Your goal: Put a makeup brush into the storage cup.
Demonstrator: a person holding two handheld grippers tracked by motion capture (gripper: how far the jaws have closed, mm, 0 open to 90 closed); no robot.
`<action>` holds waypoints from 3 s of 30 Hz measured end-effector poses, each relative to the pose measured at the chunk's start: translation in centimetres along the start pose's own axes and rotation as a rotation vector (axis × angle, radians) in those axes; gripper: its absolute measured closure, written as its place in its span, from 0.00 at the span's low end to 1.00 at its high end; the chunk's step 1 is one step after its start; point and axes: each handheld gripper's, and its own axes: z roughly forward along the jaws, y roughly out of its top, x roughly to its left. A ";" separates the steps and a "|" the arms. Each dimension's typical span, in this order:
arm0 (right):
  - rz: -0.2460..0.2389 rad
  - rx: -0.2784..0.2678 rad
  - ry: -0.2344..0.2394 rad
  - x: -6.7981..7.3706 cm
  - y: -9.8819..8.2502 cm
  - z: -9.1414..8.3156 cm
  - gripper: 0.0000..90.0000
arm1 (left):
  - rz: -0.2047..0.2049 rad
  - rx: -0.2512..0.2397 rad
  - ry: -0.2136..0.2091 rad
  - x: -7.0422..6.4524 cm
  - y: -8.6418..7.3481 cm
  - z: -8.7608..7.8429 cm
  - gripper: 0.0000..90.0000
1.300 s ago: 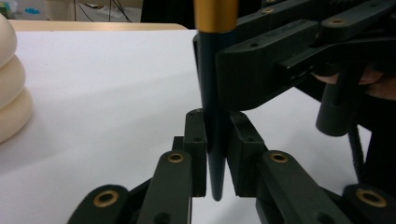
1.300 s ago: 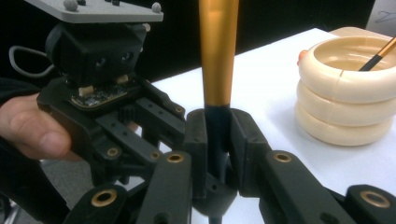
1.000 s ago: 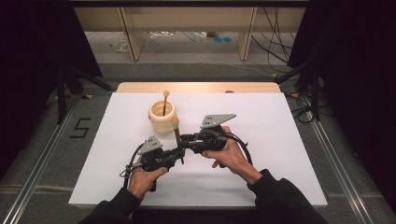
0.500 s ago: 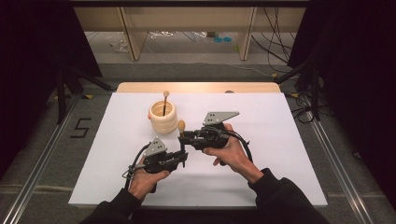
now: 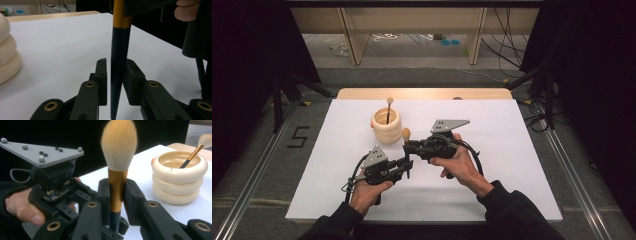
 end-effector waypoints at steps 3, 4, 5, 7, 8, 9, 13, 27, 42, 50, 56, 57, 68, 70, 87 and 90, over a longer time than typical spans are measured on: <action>0.014 -0.018 0.013 0.0 0.0 0.0 0.85 | -0.025 -0.038 -0.010 -0.1 0.0 0.0 0.82; 0.012 -0.011 0.010 0.0 0.0 -0.1 0.85 | -0.023 -0.039 -0.007 -0.1 0.1 -0.1 0.82; 0.015 -0.020 0.013 0.0 0.0 0.0 0.85 | -0.008 -0.039 -0.008 0.0 0.1 -0.1 0.82; 0.010 -0.013 0.008 0.0 0.0 0.0 0.85 | -0.018 -0.039 -0.008 0.0 0.1 -0.2 0.83; 0.011 -0.006 -0.001 0.1 0.1 -0.1 0.85 | -0.014 -0.040 -0.011 0.0 0.1 -0.2 0.83; 0.014 -0.014 -0.004 0.1 0.0 0.0 0.85 | -0.014 -0.047 -0.006 0.0 0.1 -0.2 0.84; 0.021 -0.022 0.013 0.1 0.0 0.1 0.85 | -0.008 -0.050 -0.008 -0.1 0.1 -0.2 0.86; 0.035 -0.010 -0.015 0.2 0.2 -0.2 0.67 | 0.034 -0.015 0.031 0.0 0.0 -0.3 0.87; -0.047 0.053 -0.181 0.1 -1.1 -2.9 0.36 | 0.033 -0.027 0.104 1.5 0.4 -1.4 0.87; -0.072 0.083 -0.255 0.0 -2.1 -3.9 0.28 | 0.037 -0.035 0.128 1.9 0.6 -1.8 0.87; -0.075 0.072 -0.292 -0.1 -2.9 -4.8 0.27 | 0.030 -0.042 0.135 2.1 0.8 -1.9 0.87; -0.065 0.075 -0.287 -0.2 -3.1 -5.0 0.27 | 0.032 -0.042 0.138 2.1 0.8 -1.9 0.87; -0.029 0.031 -0.336 -0.8 -4.5 -6.9 0.25 | 0.036 -0.041 0.145 2.1 0.8 -2.0 0.87; -0.027 0.034 -0.338 -0.8 -4.7 -7.1 0.25 | 0.032 -0.044 0.147 2.1 0.8 -2.0 0.87; -0.011 0.043 -0.384 -0.9 -6.0 -8.5 0.22 | 0.024 -0.054 0.173 2.9 1.2 -2.3 0.87; -0.009 0.042 -0.389 -0.8 -6.2 -8.8 0.22 | 0.013 -0.058 0.176 3.1 1.4 -2.4 0.87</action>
